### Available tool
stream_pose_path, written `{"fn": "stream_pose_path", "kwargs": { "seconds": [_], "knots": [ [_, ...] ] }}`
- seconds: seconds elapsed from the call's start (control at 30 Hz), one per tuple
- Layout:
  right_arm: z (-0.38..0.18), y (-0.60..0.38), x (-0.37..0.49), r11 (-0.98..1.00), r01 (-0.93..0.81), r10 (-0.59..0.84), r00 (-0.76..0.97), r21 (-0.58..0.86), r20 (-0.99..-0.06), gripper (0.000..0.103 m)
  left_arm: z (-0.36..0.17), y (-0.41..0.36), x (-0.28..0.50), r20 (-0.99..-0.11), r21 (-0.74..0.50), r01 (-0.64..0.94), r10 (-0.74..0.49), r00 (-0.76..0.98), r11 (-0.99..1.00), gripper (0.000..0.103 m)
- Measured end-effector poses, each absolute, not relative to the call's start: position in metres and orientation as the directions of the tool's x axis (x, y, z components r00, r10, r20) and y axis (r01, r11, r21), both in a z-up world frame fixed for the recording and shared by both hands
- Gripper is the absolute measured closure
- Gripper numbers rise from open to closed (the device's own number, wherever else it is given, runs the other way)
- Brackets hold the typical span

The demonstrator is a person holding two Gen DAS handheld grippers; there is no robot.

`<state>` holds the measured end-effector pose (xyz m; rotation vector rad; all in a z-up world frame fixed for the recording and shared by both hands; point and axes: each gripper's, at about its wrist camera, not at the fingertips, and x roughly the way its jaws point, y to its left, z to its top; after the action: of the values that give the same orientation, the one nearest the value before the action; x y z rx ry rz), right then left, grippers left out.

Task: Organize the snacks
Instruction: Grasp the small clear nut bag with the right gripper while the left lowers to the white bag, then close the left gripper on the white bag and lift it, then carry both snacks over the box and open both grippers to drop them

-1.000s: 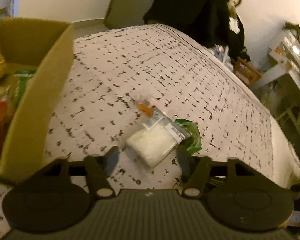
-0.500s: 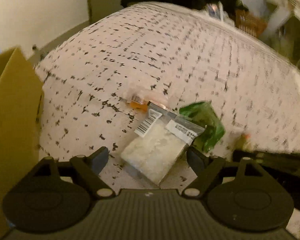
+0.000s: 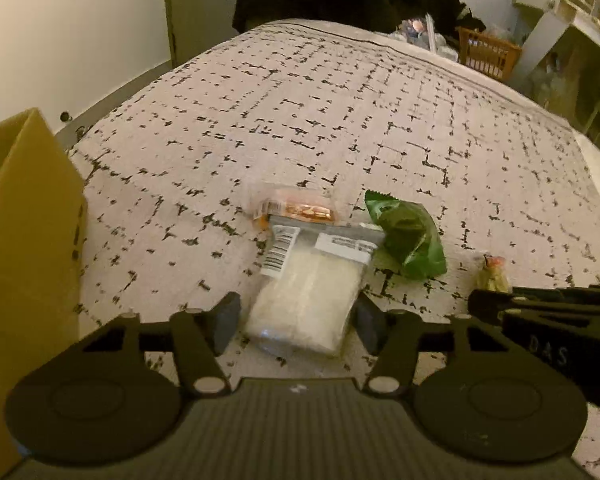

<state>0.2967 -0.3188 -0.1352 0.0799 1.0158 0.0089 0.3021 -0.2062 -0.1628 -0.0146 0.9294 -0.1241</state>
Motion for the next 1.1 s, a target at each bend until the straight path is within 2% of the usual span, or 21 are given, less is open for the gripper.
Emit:
{"fn": "stream_pose_path", "kwargs": {
  "seconds": [0.03,0.23,0.77,1.1],
  "knots": [
    [-0.133,-0.318,0.295,0.997,0.025,0.05,0.533,0.074,-0.845,0.084,-0.16,-0.203,0.298,-0.792,-0.079,0.1,-0.124,0.597,0.992,0.05],
    [-0.115,-0.311,0.287,0.996,-0.002,0.073,0.569,0.087,-0.819,0.084,-0.138,-0.183,0.276,-0.764,-0.106,0.051,-0.114,0.635,0.993,0.052],
    [-0.07,-0.3,0.265,0.991,-0.054,0.125,0.665,0.12,-0.736,0.084,-0.07,-0.143,0.223,-0.689,-0.155,-0.039,-0.08,0.72,0.987,0.052],
    [-0.036,-0.272,0.245,0.981,-0.144,0.192,0.725,0.127,-0.661,0.084,-0.041,-0.121,0.203,-0.644,-0.168,-0.095,-0.037,0.764,0.981,0.052]
  ]
}}
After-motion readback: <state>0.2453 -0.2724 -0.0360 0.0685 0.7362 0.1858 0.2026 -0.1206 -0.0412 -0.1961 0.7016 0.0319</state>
